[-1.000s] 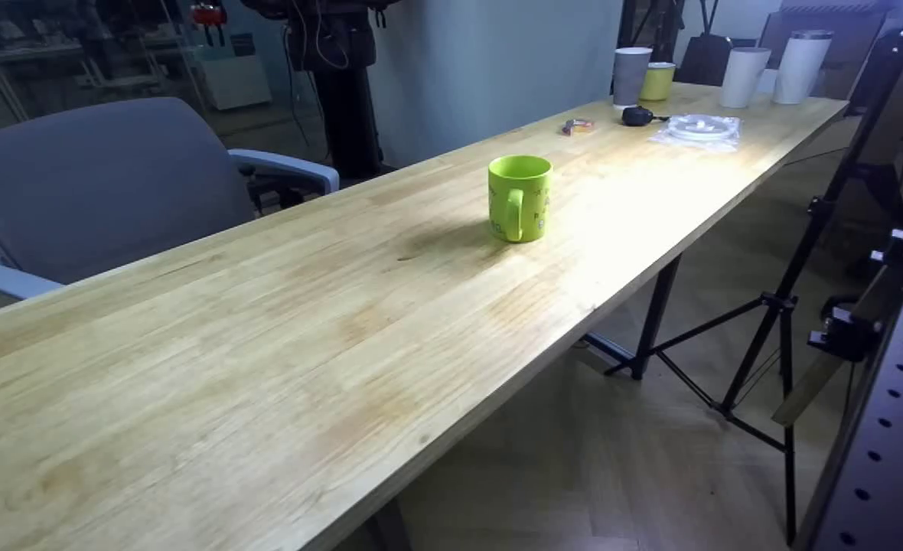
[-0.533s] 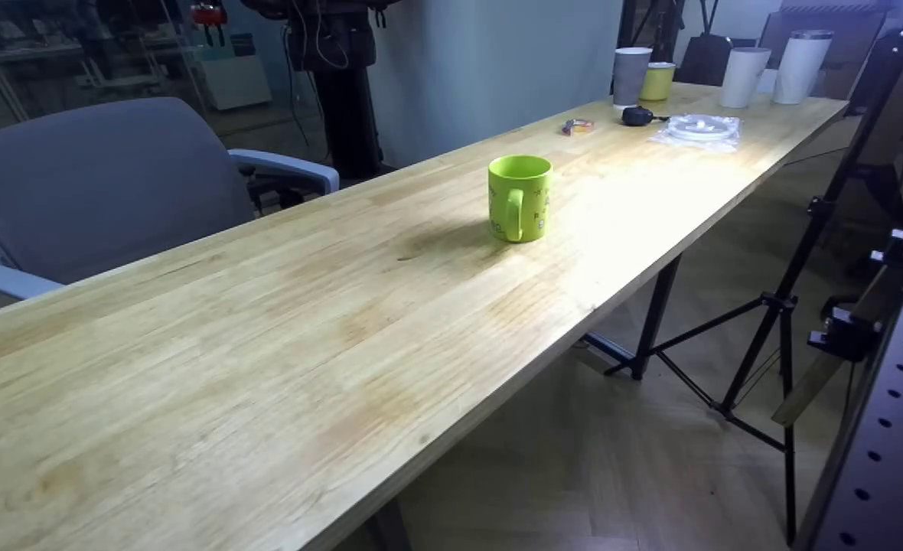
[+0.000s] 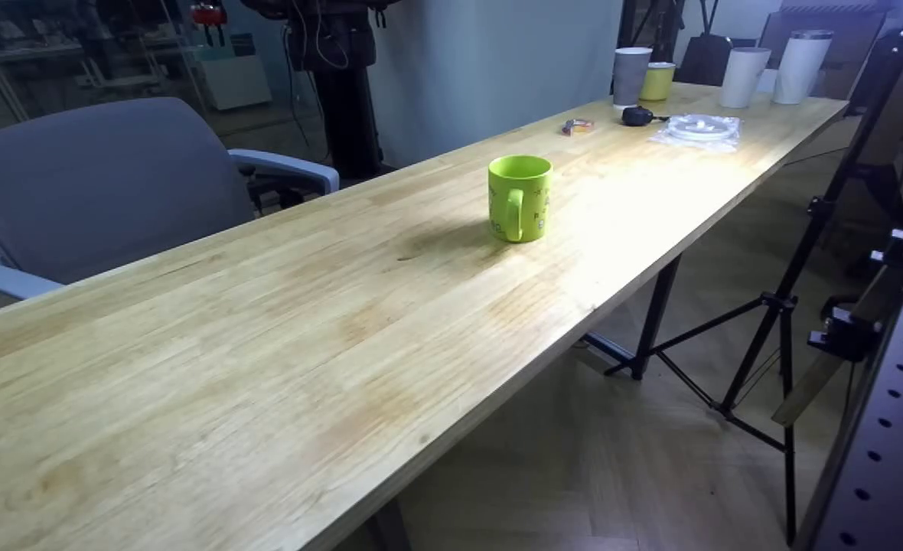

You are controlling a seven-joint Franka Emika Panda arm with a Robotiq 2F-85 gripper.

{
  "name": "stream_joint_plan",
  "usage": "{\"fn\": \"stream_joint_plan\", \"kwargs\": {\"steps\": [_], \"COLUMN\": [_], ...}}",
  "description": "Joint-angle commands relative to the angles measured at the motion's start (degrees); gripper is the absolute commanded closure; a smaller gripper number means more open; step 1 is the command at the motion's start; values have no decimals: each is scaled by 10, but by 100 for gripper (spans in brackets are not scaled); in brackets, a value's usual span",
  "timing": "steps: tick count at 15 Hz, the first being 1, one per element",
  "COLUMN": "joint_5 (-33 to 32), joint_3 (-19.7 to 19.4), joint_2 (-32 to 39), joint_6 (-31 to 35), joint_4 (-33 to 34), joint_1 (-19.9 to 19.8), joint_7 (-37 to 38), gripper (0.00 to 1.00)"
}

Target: Move the cup to the left

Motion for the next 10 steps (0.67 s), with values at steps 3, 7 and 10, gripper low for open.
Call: {"fn": "stream_joint_plan", "kwargs": {"steps": [3,7,10], "joint_5": [1,21,53], "joint_3": [-26,-49,-73], "joint_2": [-2,2,11], "joint_6": [72,138,160], "joint_4": [-4,-10,-11], "joint_1": [12,10,8], "joint_7": [-43,-84,-125], "gripper": [0,0,0]}}
